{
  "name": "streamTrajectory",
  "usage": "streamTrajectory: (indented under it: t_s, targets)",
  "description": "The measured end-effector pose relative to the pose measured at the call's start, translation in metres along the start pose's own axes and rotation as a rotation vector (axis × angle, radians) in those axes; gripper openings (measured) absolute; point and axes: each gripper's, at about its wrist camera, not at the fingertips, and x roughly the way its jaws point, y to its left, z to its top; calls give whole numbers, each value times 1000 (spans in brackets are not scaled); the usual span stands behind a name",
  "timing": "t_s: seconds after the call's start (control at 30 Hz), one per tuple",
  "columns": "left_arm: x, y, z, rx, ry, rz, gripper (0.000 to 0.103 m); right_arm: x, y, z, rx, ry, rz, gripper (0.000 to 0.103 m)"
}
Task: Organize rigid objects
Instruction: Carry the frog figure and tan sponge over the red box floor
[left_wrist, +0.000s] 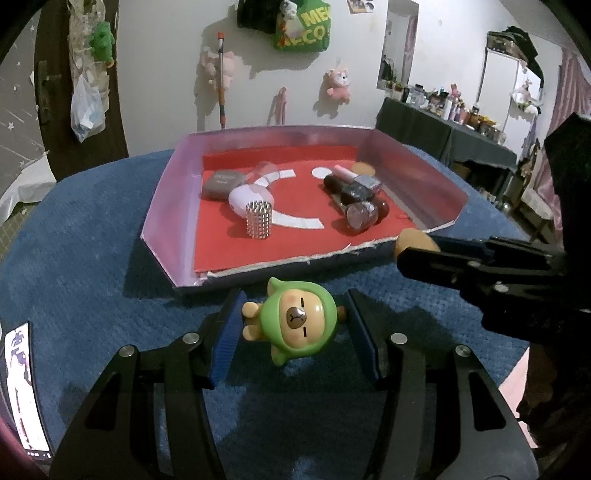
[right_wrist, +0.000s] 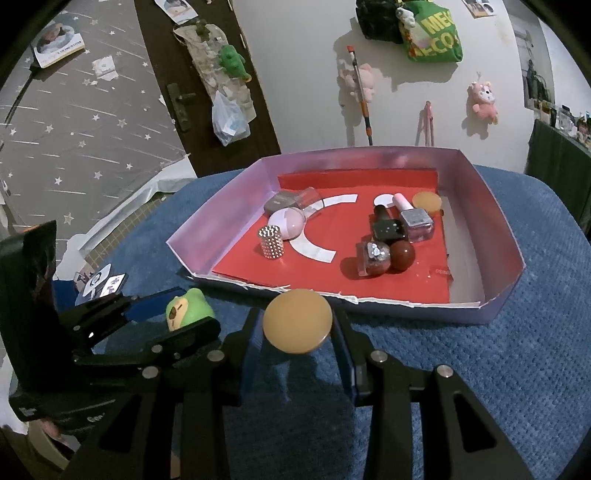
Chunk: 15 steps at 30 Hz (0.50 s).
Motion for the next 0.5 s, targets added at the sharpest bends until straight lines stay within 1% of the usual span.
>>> streamTrajectory:
  t_s: [0.2,0.5]
  targets:
    - [-6,-2,10,5,-30,-2,53,-4,-2,6,-3,-15,1,40]
    - [4,-2,36,12,-50,13,53,0,-10,21,4,-15,-10,40]
